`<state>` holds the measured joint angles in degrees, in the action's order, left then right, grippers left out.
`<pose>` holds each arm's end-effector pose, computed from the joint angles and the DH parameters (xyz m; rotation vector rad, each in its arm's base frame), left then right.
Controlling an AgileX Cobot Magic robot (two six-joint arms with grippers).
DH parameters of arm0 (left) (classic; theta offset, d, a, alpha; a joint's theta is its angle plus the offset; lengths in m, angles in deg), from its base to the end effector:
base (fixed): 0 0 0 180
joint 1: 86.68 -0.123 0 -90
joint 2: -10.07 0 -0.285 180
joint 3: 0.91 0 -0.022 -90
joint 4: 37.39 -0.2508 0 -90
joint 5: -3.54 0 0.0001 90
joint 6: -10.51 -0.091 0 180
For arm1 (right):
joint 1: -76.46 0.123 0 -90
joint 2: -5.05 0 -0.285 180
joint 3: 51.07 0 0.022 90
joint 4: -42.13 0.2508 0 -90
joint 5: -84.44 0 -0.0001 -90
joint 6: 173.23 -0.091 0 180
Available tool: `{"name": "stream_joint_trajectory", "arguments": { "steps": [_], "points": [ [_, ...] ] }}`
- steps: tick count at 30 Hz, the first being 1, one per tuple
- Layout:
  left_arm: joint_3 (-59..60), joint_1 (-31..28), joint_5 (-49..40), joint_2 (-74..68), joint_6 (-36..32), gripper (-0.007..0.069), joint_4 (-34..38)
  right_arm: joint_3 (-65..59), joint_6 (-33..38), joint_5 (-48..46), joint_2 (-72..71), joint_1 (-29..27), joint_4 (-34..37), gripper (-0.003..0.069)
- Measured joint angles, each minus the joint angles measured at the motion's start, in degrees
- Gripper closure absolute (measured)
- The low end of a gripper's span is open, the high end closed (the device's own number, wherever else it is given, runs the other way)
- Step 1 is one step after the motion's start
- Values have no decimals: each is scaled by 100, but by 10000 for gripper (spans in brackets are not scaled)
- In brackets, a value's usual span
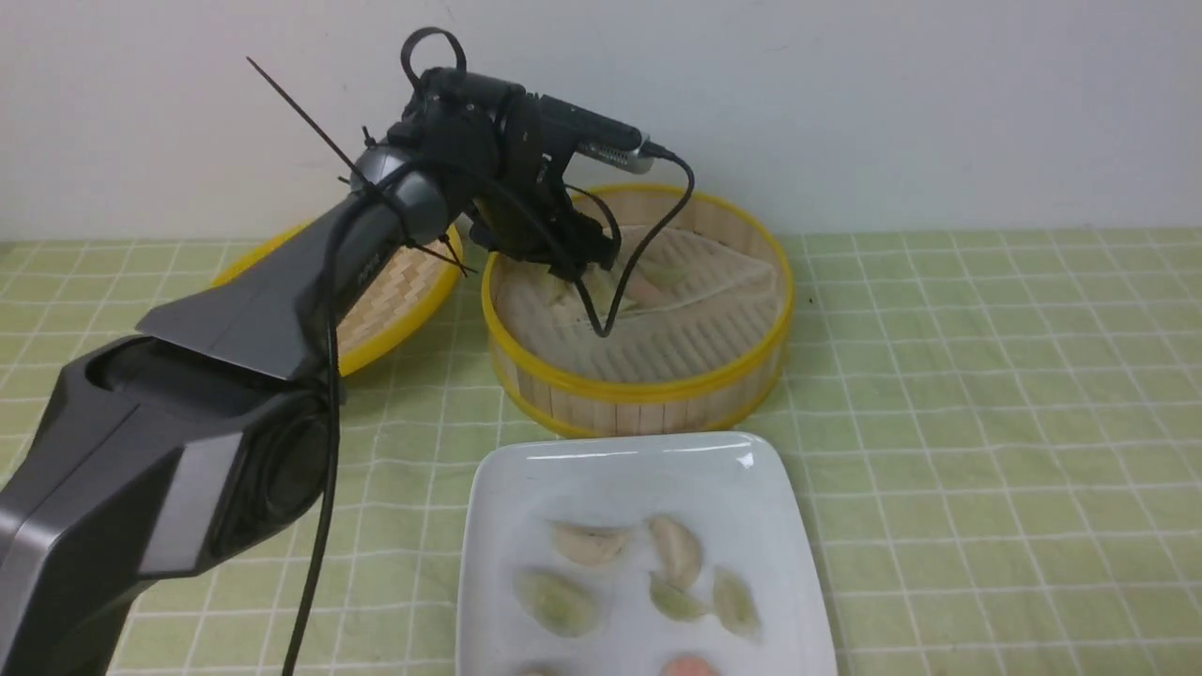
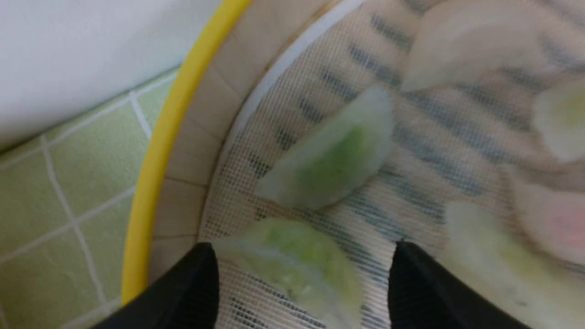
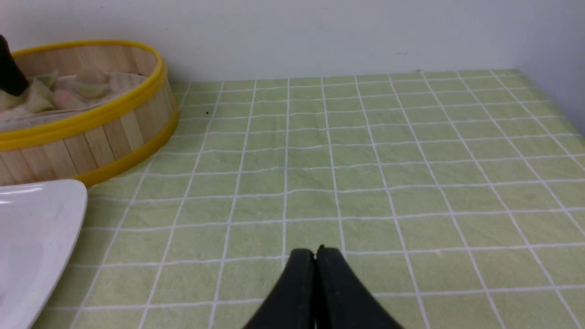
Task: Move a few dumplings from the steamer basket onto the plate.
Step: Use the left arm to grab a dumpling from the steamer, then use the left arm to put the dumpling into the plate
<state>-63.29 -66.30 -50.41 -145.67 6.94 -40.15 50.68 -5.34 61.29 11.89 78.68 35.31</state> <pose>0.5267 -0.1919 0.1708 0.5545 2.5096 -0.0501 0.0515 -0.0023 0.1720 0.0914 1.8843 0.0521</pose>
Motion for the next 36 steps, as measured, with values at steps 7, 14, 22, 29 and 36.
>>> {"name": "stream_joint_trajectory", "arguments": {
  "steps": [7,14,22,29,36],
  "points": [
    [0,30,36,-102,24,193,-2,0,0,0,0,0,0,673],
    [-92,30,-196,-107,36,453,-20,0,0,0,0,0,0,673],
    [-727,30,-1627,419,-127,449,-20,0,0,0,0,0,0,673],
    [-698,25,-1723,1346,-412,449,430,0,0,6,0,0,0,673],
    [1569,116,-1738,2848,-417,449,1097,0,0,10,0,0,0,673]
  ]
}}
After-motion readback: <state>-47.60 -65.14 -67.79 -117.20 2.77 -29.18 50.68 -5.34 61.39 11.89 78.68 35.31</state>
